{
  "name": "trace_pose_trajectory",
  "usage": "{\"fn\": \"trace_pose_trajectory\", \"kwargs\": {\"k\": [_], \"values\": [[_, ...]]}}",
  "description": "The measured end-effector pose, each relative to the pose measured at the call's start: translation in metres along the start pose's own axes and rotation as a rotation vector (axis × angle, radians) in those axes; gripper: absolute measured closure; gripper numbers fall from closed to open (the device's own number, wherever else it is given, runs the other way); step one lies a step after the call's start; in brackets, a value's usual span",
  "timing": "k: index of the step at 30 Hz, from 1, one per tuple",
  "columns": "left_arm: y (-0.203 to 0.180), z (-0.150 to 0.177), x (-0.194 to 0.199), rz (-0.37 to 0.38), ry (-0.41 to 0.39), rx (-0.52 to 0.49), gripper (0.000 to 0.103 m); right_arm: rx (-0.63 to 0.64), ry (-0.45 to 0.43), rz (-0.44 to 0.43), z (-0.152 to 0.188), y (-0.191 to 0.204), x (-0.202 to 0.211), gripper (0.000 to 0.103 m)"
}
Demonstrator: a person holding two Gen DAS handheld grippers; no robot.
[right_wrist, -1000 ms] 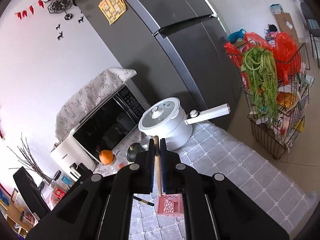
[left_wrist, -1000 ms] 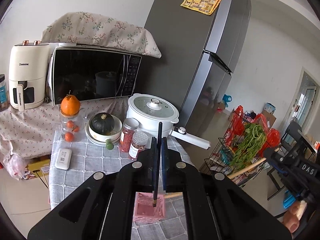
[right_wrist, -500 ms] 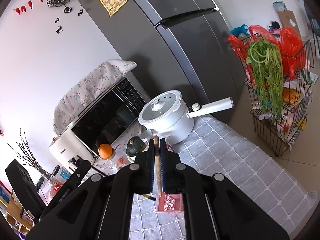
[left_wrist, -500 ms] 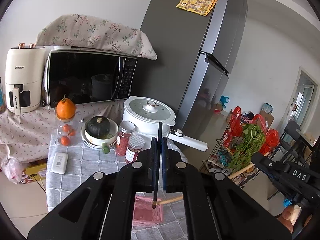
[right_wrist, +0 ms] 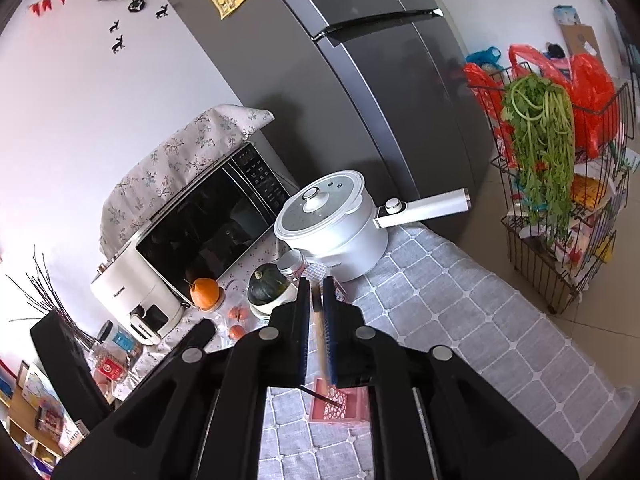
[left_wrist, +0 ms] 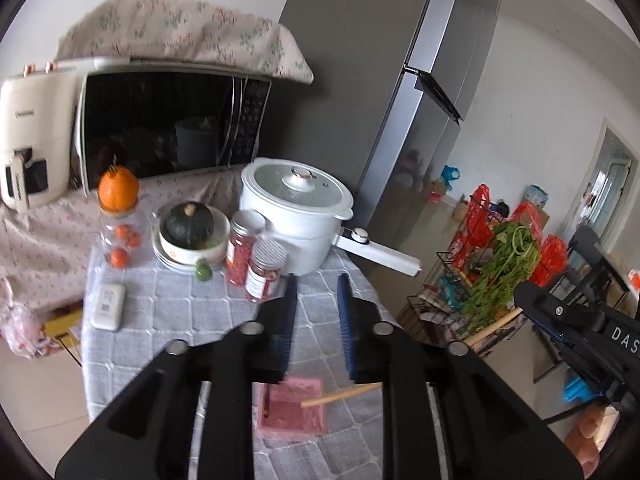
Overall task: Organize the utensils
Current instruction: 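Open both grippers to release the chopsticks into the pink holder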
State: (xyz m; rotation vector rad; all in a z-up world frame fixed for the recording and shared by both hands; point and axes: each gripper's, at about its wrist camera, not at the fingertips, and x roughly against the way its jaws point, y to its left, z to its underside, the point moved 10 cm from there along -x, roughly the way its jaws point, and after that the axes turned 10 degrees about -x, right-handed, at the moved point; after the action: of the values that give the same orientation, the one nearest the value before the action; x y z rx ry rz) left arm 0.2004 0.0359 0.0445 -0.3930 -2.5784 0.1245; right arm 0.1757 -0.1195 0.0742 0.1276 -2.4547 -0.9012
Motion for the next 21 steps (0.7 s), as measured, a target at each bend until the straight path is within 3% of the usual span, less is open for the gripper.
{"fn": "trace_pose_trajectory", "kwargs": {"k": [10,15,17,21], "values": [[-0.001,-0.01,0.017,-0.027,-0.047,-0.017,0.076,0.004,0.003,-0.007,0.001,0.002,0.003,0.088],[-0.002,-0.008,0.018,-0.064,-0.05,-0.046,0.065,-0.006,0.008,-0.005,0.003,0.0,0.004,0.066],[0.0,-0.009,0.021,-0.099,-0.058,-0.06,0.056,-0.006,0.003,0.004,0.003,-0.002,0.006,0.062],[0.001,-0.012,0.031,-0.193,-0.085,-0.103,0.048,-0.019,-0.002,0.01,0.006,-0.007,0.013,0.035]]}}
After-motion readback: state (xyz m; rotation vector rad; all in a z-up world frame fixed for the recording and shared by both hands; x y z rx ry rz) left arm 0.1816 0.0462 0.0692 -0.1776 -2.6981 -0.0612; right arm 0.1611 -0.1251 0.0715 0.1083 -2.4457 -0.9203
